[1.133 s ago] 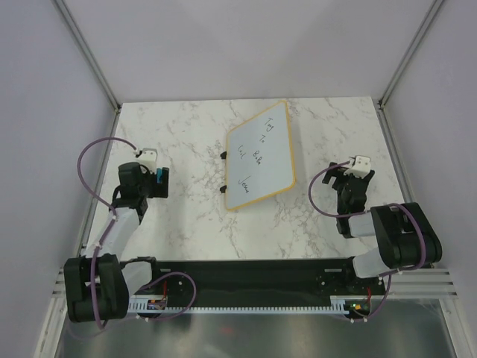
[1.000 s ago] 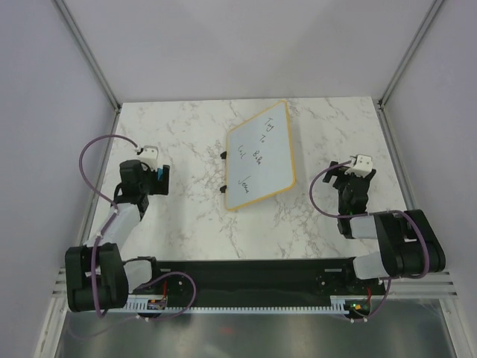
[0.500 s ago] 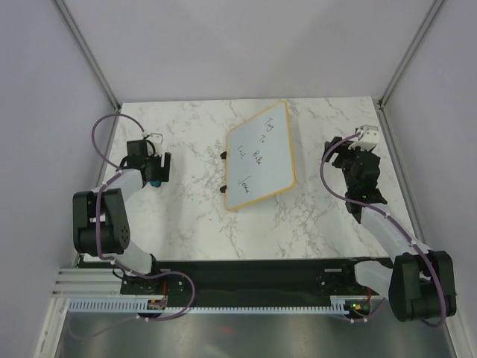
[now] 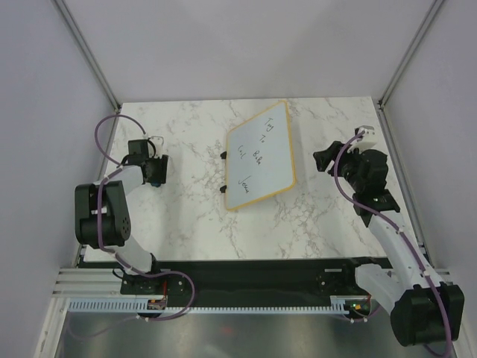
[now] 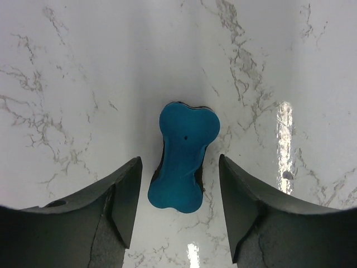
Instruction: Erase the whiteboard
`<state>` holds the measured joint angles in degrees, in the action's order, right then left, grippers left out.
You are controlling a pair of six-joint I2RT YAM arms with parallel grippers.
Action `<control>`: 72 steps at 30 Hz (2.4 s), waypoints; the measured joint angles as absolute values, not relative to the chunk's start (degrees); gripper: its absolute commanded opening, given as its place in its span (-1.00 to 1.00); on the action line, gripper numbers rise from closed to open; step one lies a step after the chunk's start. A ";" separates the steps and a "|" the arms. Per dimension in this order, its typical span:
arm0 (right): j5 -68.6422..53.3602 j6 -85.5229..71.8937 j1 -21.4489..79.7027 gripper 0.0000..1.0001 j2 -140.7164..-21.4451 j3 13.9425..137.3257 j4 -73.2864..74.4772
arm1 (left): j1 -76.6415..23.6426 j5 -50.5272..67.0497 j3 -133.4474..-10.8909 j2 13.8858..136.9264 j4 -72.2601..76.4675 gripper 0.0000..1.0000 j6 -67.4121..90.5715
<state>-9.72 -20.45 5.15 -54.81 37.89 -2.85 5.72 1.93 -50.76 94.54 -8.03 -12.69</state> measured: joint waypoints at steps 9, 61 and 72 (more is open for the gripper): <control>-15.57 -21.91 5.85 0.42 -50.26 36.93 4.23 | 5.76 2.26 -54.65 97.43 -8.75 0.21 -12.71; -19.86 -23.79 8.14 0.37 -43.07 33.28 13.06 | 6.68 3.11 -55.33 96.90 -13.19 0.04 -12.71; -19.70 -23.79 8.16 0.35 -43.07 33.12 13.06 | 6.68 3.11 -55.37 96.95 -13.21 -0.39 -12.67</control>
<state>-19.70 -23.79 8.16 -43.07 33.12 13.06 6.68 3.11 -55.37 96.95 -13.21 -12.67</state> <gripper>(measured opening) 0.677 0.387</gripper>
